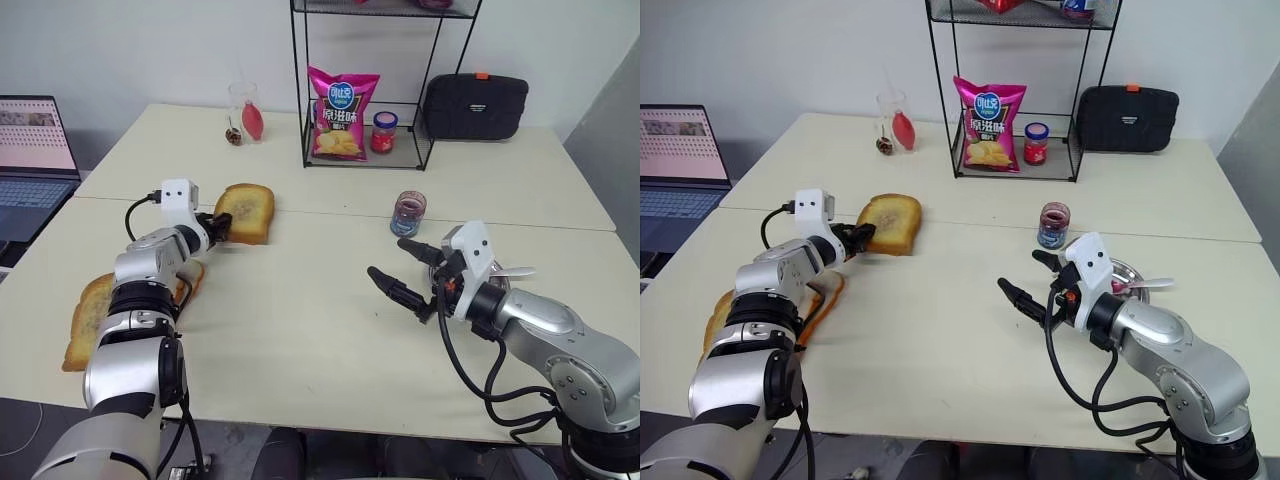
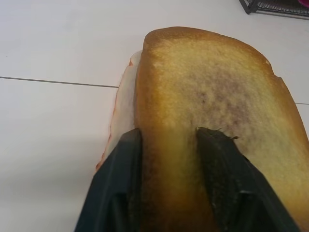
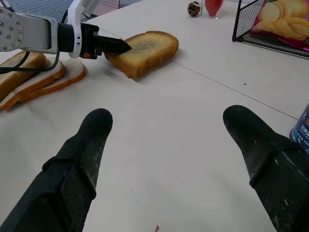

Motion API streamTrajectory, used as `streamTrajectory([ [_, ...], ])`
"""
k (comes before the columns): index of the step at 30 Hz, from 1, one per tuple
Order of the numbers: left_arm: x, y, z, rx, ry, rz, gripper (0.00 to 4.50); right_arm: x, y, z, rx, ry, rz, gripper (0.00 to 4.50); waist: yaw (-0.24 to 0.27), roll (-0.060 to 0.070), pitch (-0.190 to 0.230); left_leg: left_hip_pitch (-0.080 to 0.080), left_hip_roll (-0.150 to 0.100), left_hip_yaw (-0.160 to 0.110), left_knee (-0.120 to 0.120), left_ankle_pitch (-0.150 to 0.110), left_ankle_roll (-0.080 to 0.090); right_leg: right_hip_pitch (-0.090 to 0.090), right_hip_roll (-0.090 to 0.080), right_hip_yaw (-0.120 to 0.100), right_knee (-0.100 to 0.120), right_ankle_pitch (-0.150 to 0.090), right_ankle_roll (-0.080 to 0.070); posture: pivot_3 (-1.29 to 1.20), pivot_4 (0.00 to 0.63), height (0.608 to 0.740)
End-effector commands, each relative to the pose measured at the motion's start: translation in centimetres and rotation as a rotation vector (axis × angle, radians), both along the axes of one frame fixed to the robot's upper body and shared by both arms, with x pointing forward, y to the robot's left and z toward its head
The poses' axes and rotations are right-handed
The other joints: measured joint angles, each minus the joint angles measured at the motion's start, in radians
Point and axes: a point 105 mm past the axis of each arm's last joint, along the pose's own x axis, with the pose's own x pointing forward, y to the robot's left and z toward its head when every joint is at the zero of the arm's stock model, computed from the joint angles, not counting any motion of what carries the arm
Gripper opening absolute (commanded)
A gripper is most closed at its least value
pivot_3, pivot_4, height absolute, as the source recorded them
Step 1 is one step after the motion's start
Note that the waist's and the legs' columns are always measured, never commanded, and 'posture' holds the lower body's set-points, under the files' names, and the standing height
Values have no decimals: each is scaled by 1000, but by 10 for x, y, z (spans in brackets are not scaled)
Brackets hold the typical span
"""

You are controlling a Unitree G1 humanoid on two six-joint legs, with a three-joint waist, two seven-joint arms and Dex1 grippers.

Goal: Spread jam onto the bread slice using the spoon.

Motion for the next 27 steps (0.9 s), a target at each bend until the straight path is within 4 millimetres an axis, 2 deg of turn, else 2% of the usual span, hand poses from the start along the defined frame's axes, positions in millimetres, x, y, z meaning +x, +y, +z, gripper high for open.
streamTrajectory([
  [1, 4, -6, 16, 29, -47, -36, 753, -4, -1, 12, 5, -60, 5, 4500, 0, 0, 0, 0, 0, 0, 0, 0, 0, 0, 0, 0, 0, 0, 0, 0, 150, 740],
  [4, 6, -6, 23, 39, -71, -39, 226, -4, 0, 15, 10, -74, 5, 4500, 0, 0, 0, 0, -1, -1, 0, 0, 0, 0, -1, 0, 1, 0, 0, 0, 150, 740],
  [6, 8, -6, 29, 41, -91, -43, 32, -4, -1, 16, 10, -81, 3, 4500, 0, 0, 0, 0, -2, -1, 0, 0, 0, 0, -1, 0, 1, 0, 0, 0, 150, 740],
  [10, 10, -8, 42, 22, -131, -57, 32, -4, -2, 18, 8, -89, 0, 4500, 0, 0, 0, 0, -2, -2, 0, 0, 0, 0, -1, -1, 2, 0, 0, 0, 150, 740],
  [15, 9, -21, 68, -22, -185, -164, 32, -7, -4, 21, 5, -94, 2, 4500, -4, -1, 0, 0, -2, -2, 0, 0, 0, 0, -1, -1, 2, 0, 0, 0, 150, 740],
  [19, 1, -45, 89, -81, -212, -334, 32, -10, -7, 22, -2, -93, 8, 4500, -6, 0, 1, 0, -2, -2, 0, 0, 0, -1, -1, 0, 1, 0, 0, 0, 150, 740],
  [21, -18, -75, 102, -166, -203, -542, 32, -17, -11, 23, -18, -86, 24, 4500, -6, 0, 2, 0, -2, -2, 0, 0, 0, -1, 0, 0, 1, 0, 0, 0, 150, 740],
  [23, -41, -97, 107, -195, -168, -724, 32, -27, -16, 22, -38, -70, 46, 4500, -5, -1, 4, -1, -2, -3, 0, 0, 0, -1, 0, 0, 1, 0, 1, 0, 150, 740],
  [25, -59, -108, 105, -186, -114, -837, 32, -37, -20, 21, -49, -47, 71, 4500, -6, -1, 4, -2, -2, -3, 0, 0, 0, -1, -1, 0, 0, -1, 1, 0, 150, 740],
  [27, -79, -116, 94, -126, -35, -949, 32, -46, -23, 21, -60, -23, 92, 4500, -7, -1, 4, -1, -2, -3, 0, 0, 0, -1, -1, 0, 0, -1, 1, 0, 150, 740],
])
